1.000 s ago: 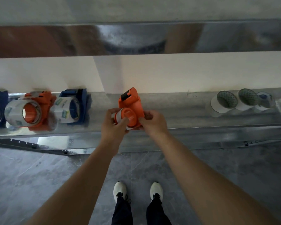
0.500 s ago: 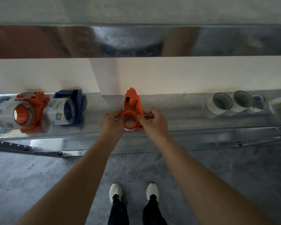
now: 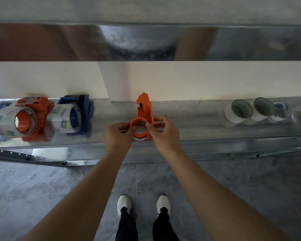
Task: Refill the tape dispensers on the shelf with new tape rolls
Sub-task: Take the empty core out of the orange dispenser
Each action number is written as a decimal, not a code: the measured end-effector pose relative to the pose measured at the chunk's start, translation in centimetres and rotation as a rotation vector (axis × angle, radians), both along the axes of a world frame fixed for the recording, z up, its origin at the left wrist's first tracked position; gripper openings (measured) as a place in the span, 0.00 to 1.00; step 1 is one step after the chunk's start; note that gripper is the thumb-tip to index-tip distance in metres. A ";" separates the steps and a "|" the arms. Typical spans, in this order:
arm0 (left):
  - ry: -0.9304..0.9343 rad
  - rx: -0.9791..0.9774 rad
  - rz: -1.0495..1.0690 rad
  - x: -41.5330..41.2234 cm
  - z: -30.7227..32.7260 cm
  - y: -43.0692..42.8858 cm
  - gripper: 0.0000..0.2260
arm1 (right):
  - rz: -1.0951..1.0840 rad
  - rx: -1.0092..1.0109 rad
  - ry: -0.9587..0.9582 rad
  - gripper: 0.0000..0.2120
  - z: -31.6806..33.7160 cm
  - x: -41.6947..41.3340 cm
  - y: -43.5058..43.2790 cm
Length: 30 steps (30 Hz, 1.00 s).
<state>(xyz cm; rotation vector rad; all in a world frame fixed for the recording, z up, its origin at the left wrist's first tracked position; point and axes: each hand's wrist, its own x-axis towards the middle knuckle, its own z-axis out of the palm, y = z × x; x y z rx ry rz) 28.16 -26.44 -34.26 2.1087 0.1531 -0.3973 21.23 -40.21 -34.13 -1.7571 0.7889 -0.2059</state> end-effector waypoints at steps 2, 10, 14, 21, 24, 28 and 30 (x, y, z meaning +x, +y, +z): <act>0.007 -0.004 0.003 0.1 0.0 0.0 0.10 | 0.023 -0.066 0.005 0.08 0.4 -0.2 -0.2; 0.019 -0.054 0.027 0.4 -0.3 0.3 0.08 | 0.023 -0.308 0.063 0.10 0.8 -0.3 -3.7; 0.003 -0.059 0.021 0.2 -0.3 0.4 0.09 | 0.037 -0.367 0.084 0.12 0.9 0.0 -4.5; 0.019 -0.069 0.036 -0.1 -0.4 0.3 0.11 | 0.007 -0.400 0.007 0.17 1.5 -0.4 -3.7; 0.032 -0.116 0.049 -0.4 0.2 0.4 0.16 | 0.043 -0.556 -0.123 0.16 2.3 -0.2 -2.6; 0.039 -0.129 0.036 -0.5 0.9 0.6 0.17 | 0.199 -0.631 -0.138 0.14 2.6 0.8 -0.5; 0.040 -0.128 0.026 -0.6 1.0 0.8 0.16 | 0.260 -0.597 -0.035 0.11 2.1 1.3 0.6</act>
